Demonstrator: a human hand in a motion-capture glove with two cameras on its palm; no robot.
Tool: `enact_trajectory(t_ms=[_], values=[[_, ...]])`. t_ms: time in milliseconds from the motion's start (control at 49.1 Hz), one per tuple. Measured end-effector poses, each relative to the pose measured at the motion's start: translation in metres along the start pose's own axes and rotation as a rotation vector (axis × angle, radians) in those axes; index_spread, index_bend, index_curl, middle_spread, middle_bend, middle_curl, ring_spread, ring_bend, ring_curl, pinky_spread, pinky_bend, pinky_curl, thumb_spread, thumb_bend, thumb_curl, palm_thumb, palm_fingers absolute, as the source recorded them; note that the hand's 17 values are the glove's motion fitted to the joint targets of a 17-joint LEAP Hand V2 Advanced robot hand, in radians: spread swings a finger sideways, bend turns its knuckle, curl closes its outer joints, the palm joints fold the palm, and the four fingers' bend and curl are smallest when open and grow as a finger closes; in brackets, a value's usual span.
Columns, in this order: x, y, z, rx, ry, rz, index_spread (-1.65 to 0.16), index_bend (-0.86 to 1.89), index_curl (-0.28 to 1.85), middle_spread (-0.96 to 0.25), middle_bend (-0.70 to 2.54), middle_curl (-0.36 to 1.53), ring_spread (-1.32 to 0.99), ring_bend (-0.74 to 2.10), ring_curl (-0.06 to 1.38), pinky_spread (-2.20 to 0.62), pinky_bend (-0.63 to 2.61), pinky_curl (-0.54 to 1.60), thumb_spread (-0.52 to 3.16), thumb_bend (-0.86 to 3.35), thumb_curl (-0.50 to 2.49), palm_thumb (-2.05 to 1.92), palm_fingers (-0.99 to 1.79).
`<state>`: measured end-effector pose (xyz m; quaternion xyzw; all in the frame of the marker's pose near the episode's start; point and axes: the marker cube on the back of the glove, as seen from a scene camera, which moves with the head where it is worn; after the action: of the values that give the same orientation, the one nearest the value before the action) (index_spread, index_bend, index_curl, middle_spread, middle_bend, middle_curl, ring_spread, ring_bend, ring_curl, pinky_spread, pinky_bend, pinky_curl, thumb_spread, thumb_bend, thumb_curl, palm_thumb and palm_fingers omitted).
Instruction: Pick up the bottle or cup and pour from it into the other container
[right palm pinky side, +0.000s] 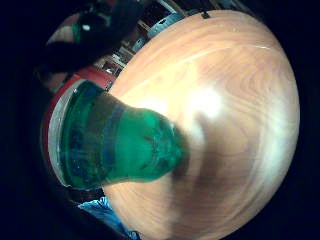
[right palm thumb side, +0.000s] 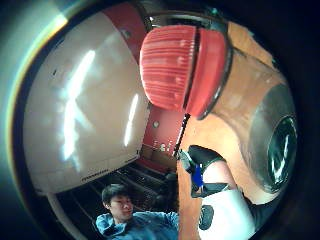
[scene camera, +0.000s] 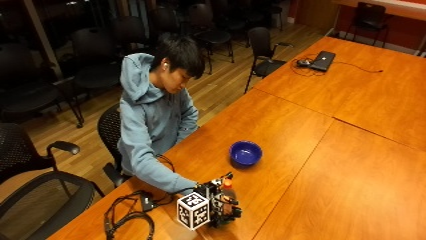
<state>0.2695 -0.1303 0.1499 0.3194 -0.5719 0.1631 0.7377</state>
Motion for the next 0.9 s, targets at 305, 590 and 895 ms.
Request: enact_trajectory(t_ms=[305, 590, 895], values=[[-0.004, -0.008, 0.005, 0.089, -0.032, 0.004, -0.17, 0.28, 0.31, 0.02, 0.36, 0.38, -0.02, 0.56, 0.31, 0.09, 0.59, 0.24, 0.76, 0.04, 0.44, 0.95, 0.99], [-0.005, -0.009, 0.009, 0.132, -0.028, -0.009, -0.12, 0.17, 0.36, -0.03, 0.3, 0.41, -0.12, 0.5, 0.36, -0.04, 0.48, 0.26, 0.6, -0.02, 0.53, 1.04, 1.11], [-0.021, -0.001, 0.028, 0.044, -0.003, -0.01, -0.1, 0.15, 0.37, -0.04, 0.26, 0.44, -0.14, 0.49, 0.39, -0.1, 0.5, 0.3, 0.48, -0.03, 0.58, 1.03, 1.15]])
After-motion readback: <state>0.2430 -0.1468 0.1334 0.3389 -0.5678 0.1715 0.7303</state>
